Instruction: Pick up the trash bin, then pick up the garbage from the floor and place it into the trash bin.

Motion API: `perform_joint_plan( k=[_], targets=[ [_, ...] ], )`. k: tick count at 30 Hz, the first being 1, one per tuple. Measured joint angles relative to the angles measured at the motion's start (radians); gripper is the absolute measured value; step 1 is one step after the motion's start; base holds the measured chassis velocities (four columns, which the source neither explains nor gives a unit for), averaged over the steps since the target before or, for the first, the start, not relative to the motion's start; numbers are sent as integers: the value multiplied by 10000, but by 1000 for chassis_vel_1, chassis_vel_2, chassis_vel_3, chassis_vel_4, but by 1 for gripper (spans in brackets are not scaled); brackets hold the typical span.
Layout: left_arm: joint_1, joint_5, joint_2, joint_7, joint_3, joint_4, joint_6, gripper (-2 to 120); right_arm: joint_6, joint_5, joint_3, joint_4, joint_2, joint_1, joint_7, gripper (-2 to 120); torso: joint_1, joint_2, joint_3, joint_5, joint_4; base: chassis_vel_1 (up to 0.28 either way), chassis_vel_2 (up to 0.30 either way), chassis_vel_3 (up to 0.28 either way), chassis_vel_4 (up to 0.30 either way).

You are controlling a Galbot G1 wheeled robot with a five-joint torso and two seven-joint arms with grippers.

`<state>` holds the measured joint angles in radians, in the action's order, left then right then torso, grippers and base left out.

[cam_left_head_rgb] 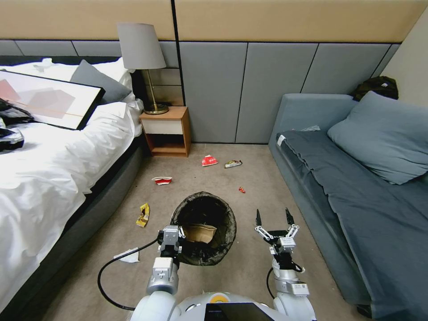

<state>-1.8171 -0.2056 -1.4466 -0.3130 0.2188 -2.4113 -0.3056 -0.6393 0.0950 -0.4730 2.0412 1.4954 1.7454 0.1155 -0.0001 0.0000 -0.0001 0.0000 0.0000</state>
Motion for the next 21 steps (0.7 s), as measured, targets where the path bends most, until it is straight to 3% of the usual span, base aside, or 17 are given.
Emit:
perform_joint_plan(
  k=[5,21],
  targets=[
    [-8,-7,-24,3,28,-29,-2,1,29,-36,3,-2,23,-74,-20,100,0,0,1,-1,-1,-149,127,125,-145],
    [11,-29,-112,-6,34,-18,19,1,106,-154,14,-114,52,-166,-62,100,1,0,2,-2,0,-232,226,239,-228]
  ],
)
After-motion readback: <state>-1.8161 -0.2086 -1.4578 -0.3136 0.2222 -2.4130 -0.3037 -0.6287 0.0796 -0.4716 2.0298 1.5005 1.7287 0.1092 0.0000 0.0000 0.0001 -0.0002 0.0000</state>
